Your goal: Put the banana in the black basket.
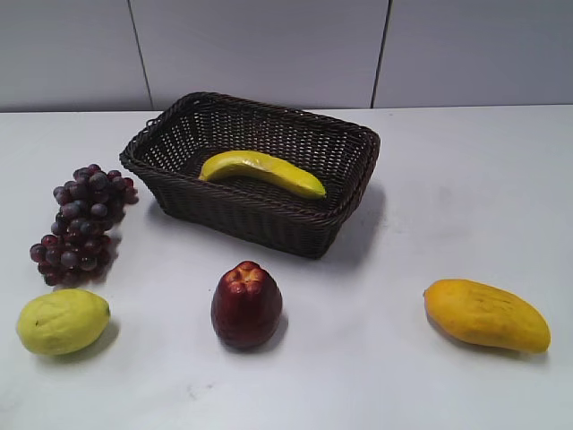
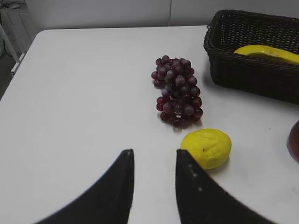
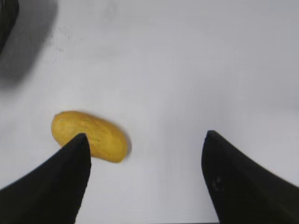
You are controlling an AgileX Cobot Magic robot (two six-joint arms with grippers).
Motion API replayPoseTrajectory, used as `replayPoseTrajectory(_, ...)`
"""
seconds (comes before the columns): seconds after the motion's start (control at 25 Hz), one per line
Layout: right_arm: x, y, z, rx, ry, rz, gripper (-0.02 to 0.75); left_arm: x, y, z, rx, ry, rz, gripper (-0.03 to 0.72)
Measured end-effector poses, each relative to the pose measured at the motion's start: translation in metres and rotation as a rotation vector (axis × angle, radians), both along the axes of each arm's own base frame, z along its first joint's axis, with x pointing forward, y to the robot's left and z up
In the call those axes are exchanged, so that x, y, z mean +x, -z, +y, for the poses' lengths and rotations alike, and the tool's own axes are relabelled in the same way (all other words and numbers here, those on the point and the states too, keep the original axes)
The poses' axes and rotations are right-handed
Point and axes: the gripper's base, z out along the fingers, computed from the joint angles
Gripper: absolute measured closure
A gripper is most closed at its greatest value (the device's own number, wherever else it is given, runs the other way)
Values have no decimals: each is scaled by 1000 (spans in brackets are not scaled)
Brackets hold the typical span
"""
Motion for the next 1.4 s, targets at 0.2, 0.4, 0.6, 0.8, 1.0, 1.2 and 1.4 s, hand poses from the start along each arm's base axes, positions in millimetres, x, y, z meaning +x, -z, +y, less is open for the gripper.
replayPoseTrajectory(0.2,-67,6,-11,28,-10,-150,148,0,0,0,0,0,0,467)
replayPoseTrajectory(0.4,-123,23,-20,54,-8,-263,148,0,0,0,0,0,0,467)
replayPoseTrajectory(0.6,-174,41,-29,78,-5,-387,148,0,0,0,0,0,0,467)
replayPoseTrajectory(0.8,-205,65,-35,89,-3,-453,148,0,0,0,0,0,0,467)
replayPoseTrajectory(1.0,-215,90,-36,91,-3,-446,148,0,0,0,0,0,0,467)
replayPoseTrajectory(1.2,-214,92,-36,94,-8,-456,175,0,0,0,0,0,0,467)
replayPoseTrajectory(1.4,-214,92,-36,94,-10,-458,234,0,0,0,0,0,0,467)
